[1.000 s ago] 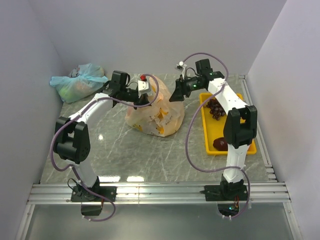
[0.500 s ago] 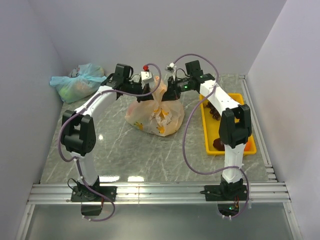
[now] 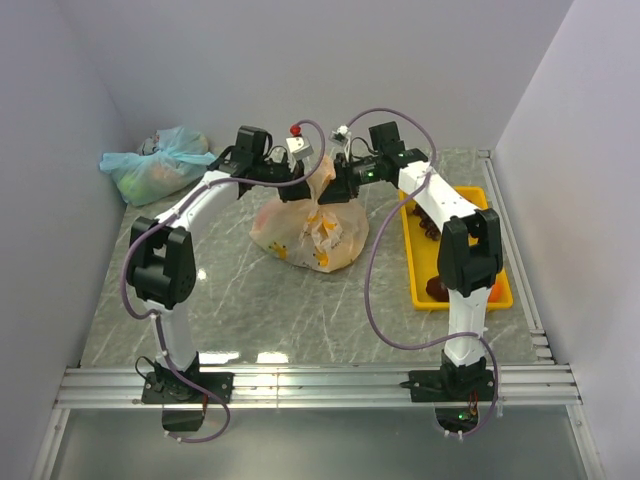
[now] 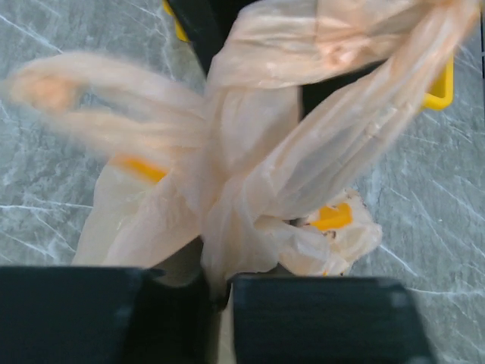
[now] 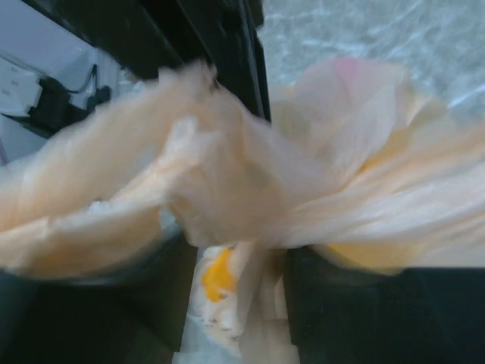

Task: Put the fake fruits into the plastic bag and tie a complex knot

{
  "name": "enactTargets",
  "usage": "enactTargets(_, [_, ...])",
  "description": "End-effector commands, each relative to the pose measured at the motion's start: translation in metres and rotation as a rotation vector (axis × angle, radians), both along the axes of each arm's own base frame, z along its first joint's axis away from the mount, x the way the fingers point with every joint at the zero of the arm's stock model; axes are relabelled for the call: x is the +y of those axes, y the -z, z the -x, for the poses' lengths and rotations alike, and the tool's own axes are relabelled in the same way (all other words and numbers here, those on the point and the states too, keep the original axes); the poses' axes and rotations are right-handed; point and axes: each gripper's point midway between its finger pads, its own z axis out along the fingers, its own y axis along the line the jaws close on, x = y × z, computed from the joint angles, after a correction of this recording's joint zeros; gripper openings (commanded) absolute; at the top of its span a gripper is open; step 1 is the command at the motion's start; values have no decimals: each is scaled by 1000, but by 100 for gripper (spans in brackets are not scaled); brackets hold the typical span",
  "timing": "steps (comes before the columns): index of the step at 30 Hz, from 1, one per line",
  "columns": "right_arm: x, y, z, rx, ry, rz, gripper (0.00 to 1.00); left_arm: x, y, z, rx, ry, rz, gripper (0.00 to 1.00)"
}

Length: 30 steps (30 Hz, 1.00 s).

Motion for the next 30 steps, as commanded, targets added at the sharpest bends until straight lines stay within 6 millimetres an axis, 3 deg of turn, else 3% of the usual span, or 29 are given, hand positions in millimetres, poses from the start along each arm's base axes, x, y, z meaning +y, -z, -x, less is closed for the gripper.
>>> enactTargets(1, [9,-21,-5,-28,12,-46,20,-12,-22,-3,-61,0,27,16])
enactTargets(3, [7,-20,-6,-24,9,-52,0,-8,-27,1,-39,-18,47,23])
enactTargets(7, [-2,-19,-6,-24,15,-55,0,13,-41,2,16,-59,80,43])
enactTargets(10, [-7,-18,-4,-45,-1,-49,0,31,-52,14,58,-34,98,60])
enactTargets(11, [-8,-18,-1,-37,-2,-40,0,34,-54,21,47,-10,89,61])
enactTargets(13, [-9,-16,-2,-44,-3,-30,11,35,-56,28,28,19,86,62])
enactTargets(14, [-10,-12,0,-18,0,-16,23,35,-57,31,15,34,88,63])
enactTargets(15, [-12,-12,-2,-21,7,-3,44,34,-57,32,15,43,93,63])
enactTargets(16, [-17,-10,1,-13,5,16,57,34,-56,34,27,50,95,63])
enactTargets(17, [-21,-11,1,-16,11,23,62,33,-52,34,26,60,92,63])
enactTargets(18, [-30,-9,-1,-13,26,29,81,32,-54,34,29,64,93,64])
enactTargets(19, [-35,-10,-1,-22,34,31,86,31,-53,34,37,69,94,64])
enactTargets(21, [-48,-11,-1,-27,59,41,87,28,-54,31,29,73,98,64])
enactTargets(23, [-54,-11,0,-40,61,47,86,25,-59,27,10,69,111,61])
enactTargets(26, [-52,-9,-4,-48,57,34,70,19,-66,25,-4,83,131,48])
enactTargets(27, [-50,-7,-4,-44,54,25,51,14,-67,26,-6,94,135,42])
enactTargets(28, [-44,-8,-4,-19,57,13,42,11,-69,27,-2,106,143,29])
enactTargets(29, [-36,-13,-8,-51,50,-12,32,7,-70,24,-4,111,149,25])
enactTargets(30, [-32,-12,-7,-46,45,-24,14,1,-71,26,-7,121,152,20])
